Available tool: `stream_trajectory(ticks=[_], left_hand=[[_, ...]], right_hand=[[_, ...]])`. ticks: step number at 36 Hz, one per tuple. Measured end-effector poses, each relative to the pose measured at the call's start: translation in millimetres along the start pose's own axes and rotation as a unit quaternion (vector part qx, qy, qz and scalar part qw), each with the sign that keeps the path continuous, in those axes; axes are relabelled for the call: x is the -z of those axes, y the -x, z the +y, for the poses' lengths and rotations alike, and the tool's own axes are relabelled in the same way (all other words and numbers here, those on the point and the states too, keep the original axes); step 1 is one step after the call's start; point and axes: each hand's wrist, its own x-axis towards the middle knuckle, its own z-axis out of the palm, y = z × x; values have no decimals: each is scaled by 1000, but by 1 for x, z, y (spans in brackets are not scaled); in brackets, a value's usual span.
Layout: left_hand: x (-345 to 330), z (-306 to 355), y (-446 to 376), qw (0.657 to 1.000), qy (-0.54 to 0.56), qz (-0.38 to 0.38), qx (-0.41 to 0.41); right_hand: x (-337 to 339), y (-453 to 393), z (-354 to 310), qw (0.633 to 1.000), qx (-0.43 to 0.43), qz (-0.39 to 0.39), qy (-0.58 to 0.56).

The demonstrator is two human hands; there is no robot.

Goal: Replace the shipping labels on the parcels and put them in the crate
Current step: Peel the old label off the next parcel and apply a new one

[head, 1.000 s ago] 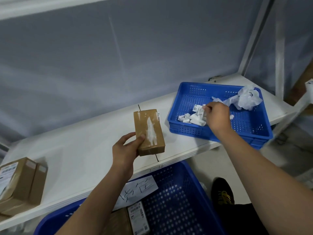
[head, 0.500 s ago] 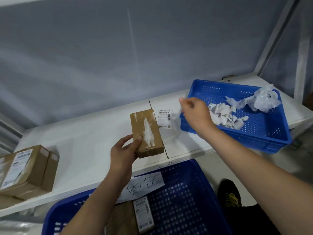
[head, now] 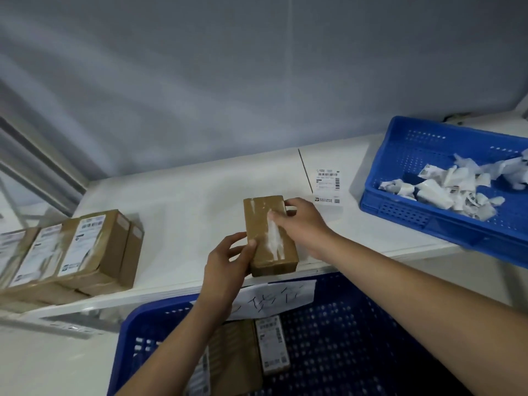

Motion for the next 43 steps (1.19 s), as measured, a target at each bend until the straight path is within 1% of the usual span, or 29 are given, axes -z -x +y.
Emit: stream_trajectory(ticks=[5,8,12,15,21,25,30,32,34,36,37,40,43], left_hand=[[9,-15,-8,999,-27,22,18],[12,-20,-13,998,-50,31,21],[15,-26,-19,995,-92,33,19],[15,-29,-22,993,-114,39,15],[12,-28,-23,994,-102,36,22],[14,-29,-26,994,-99,33,35],[17,-30,-28,993,-94,35,59],[17,-26,-28,993,-96,36,58],[15,-17,-29,991,-119,42,33],[11,-2,-30,984,-166,61,-13],[8,6,-31,981,-179,70,-38],[-8,29,-39,976,-182,80,-91],[-35,48,-48,962,-226,63,-137]], right_hand=[[-15,-9,11,999,-3,-20,33],[-20,-13,15,997,-1,-19,69],[-22,-15,18,992,10,-35,125],[-24,-14,20,991,14,-33,125],[-25,-17,23,993,18,-20,111],[-25,-15,24,995,18,-23,97],[-18,-11,20,993,19,-53,108],[-12,-12,15,993,23,-42,105],[-3,-15,10,997,36,-15,59],[11,-20,4,998,52,23,16],[20,-21,-1,997,63,45,22],[48,-29,-7,986,88,111,85],[71,-36,-5,982,48,134,124]])
